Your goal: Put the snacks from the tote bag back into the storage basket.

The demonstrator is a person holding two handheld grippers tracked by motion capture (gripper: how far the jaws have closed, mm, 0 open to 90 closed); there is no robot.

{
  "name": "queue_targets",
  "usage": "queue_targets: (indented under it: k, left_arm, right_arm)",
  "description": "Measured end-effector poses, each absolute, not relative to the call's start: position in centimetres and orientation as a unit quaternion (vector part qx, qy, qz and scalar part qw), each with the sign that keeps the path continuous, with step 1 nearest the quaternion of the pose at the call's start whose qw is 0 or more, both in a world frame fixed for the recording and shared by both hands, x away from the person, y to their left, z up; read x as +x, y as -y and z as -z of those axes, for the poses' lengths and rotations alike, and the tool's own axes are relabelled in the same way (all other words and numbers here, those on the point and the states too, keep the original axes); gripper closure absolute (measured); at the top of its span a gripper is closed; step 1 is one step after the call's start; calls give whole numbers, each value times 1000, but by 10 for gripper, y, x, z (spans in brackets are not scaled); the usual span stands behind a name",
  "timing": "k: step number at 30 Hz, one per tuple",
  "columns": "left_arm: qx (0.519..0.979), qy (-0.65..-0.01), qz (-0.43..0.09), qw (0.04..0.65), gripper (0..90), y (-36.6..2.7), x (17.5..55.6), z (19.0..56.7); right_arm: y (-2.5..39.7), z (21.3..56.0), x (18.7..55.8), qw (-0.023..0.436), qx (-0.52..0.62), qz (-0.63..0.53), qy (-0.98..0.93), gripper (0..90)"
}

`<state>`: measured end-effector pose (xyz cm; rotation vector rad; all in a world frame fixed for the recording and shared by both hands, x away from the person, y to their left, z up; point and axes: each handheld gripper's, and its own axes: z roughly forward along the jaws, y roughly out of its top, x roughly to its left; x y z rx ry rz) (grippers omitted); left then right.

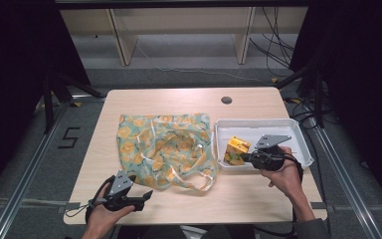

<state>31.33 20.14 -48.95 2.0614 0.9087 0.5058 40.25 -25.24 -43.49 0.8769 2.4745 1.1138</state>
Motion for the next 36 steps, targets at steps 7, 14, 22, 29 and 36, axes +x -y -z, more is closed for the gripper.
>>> queue_targets:
  k: [7,14,22,29,36]
  left_arm:
    - [814,-364,-201,406,212,-201,313,490]
    - [813,-367,-199,406,212,-201,313,490]
    - [812,-367,-204,405,212,-202,314,489]
    - [807,-374,-202,410,211,-201,314,490]
    - [816,-365,-205,399,212,-203,314,489]
  right_arm:
    - [260,438,404,144,327,-382,-852,900]
    - [268,442,408,154,334,-378,-849,900]
    - [273,444,410,150,346,-376,-847,900]
    - [272,446,411,157,335,-376,-849,900]
    - [273,446,409,157,351,-368,-847,900]
